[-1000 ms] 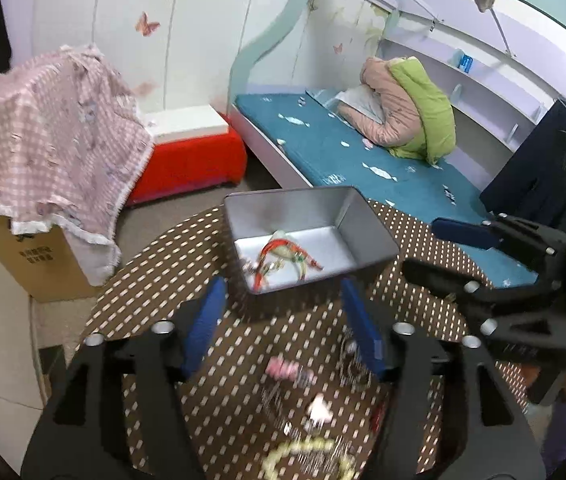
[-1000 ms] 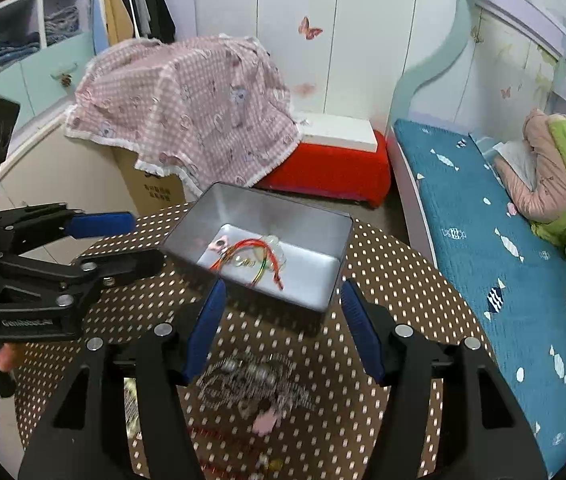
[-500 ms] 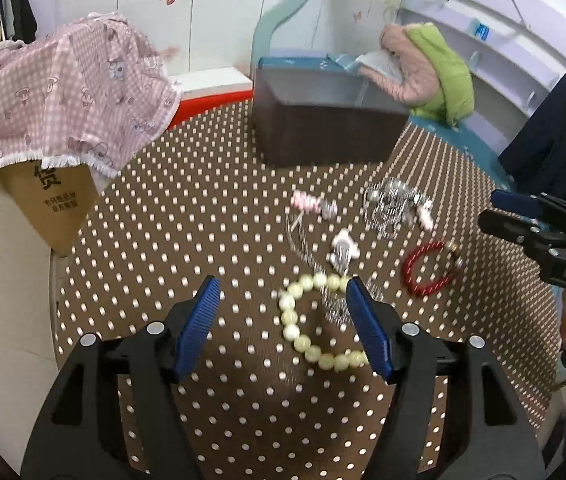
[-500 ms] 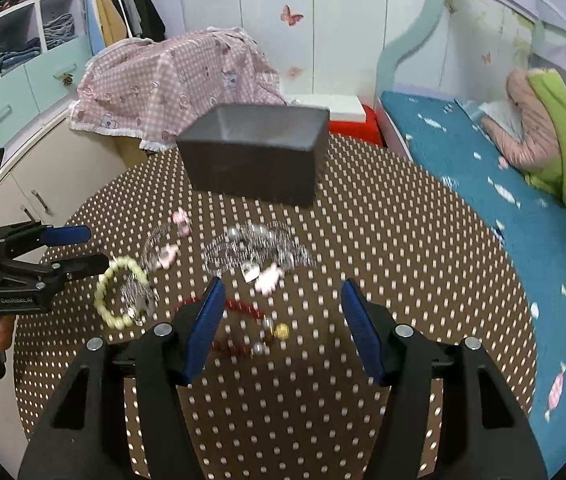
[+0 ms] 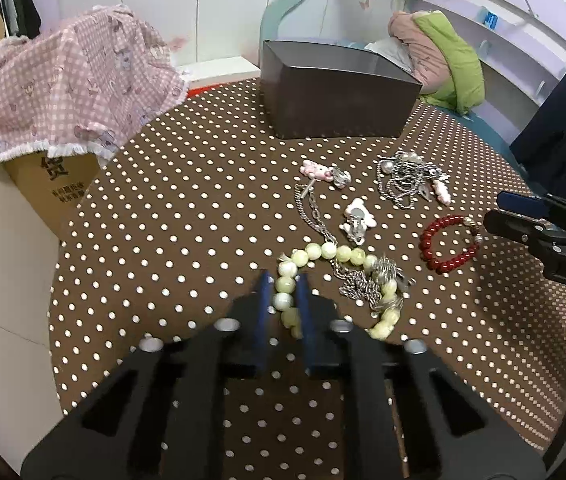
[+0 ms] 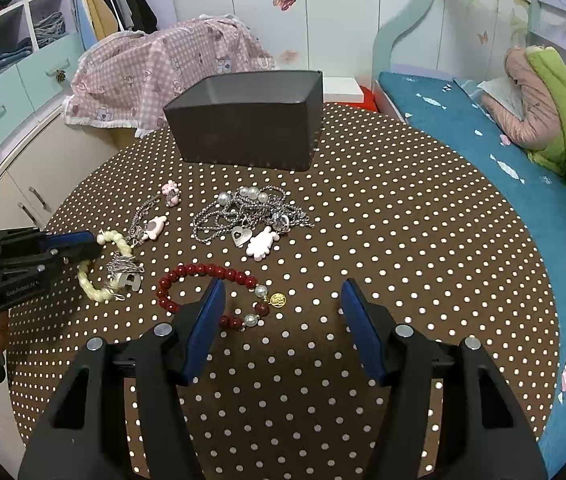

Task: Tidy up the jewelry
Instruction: 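Grasp the cream bead bracelet with the left tool while the right tool grasps the red bead bracelet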

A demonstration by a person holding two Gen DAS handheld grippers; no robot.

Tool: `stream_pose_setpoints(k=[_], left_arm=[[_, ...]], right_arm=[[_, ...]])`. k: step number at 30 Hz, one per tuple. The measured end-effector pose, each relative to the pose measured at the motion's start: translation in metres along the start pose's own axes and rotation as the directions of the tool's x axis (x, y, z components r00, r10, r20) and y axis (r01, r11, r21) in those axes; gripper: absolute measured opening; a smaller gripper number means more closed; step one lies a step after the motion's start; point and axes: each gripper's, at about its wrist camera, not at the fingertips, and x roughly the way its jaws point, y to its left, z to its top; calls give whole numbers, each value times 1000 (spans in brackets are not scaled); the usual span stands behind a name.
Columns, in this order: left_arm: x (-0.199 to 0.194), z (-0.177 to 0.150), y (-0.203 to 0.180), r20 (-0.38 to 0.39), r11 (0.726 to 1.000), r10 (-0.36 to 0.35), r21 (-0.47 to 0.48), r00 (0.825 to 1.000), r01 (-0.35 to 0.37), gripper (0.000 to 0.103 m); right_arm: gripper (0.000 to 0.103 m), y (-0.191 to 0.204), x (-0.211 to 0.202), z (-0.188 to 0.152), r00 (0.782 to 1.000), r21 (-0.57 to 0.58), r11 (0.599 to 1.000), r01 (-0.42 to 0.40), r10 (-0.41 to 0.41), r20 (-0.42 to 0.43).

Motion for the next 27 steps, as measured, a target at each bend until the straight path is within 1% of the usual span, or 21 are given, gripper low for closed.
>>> stream_pose_setpoints(k=[2, 4, 7, 10, 11, 12, 13, 14, 15, 16, 17, 20, 21, 23, 27], left_arm=[[0, 2, 0, 7, 1000, 3, 3, 1000, -3, 9], [-1, 3, 0, 6, 1000, -19, 1, 1000, 19, 9], [-6, 7, 3, 19, 996, -83, -25, 996, 84, 9], [-18, 15, 3, 51, 993, -115, -21, 992, 116, 9], [-22, 17, 2, 57, 992, -121, -16, 991, 122, 9], [-25, 19, 2, 67, 992, -125, -12, 990, 126, 9], [-29, 22, 1, 76, 991, -133, -8, 988, 134, 9], [-33, 25, -1, 81, 989, -145, -5, 986, 146, 9], [-38, 29, -2, 92, 986, -166, -7, 982, 167, 9], [-42, 30, -5, 99, 984, -178, -5, 979, 179, 9], [-46, 33, -6, 105, 981, -190, -1, 976, 192, 9], [-59, 42, -13, 132, 978, -209, 23, 969, 207, 9], [-62, 44, -14, 136, 976, -216, 31, 967, 214, 9], [-69, 49, -18, 149, 974, -227, 45, 962, 222, 9], [-79, 60, -24, 163, 965, -263, 60, 951, 257, 9]], right_arm=[[57, 1, 3, -1, 1000, -6, 1000, 2, -2, -5], [53, 2, 9, 0, 1000, -13, 1000, 4, -4, -17], [44, 6, 17, 2, 999, -18, 1000, 1, -1, -36], [37, 7, 20, 2, 999, -29, 1000, 9, -10, -42], [33, 8, 20, 3, 999, -32, 999, 12, -13, -45], [31, 9, 20, 3, 999, -40, 999, 17, -19, -47], [30, 12, 21, 3, 998, -66, 997, 37, -40, -49], [25, 16, 22, 3, 997, -89, 995, 51, -56, -50], [16, 20, 22, 2, 996, -117, 991, 63, -69, -49], [14, 26, 22, 2, 996, -141, 988, 59, -67, -52], [9, 30, 22, 1, 996, -163, 984, 67, -77, -52], [7, 41, 23, 0, 992, -222, 969, 106, -119, -49], [7, 41, 23, -1, 992, -230, 967, 105, -119, -48], [7, 38, 21, -2, 995, -210, 975, 70, -82, -47], [7, 34, 2, 3, 998, -177, 983, 54, -55, -1]])
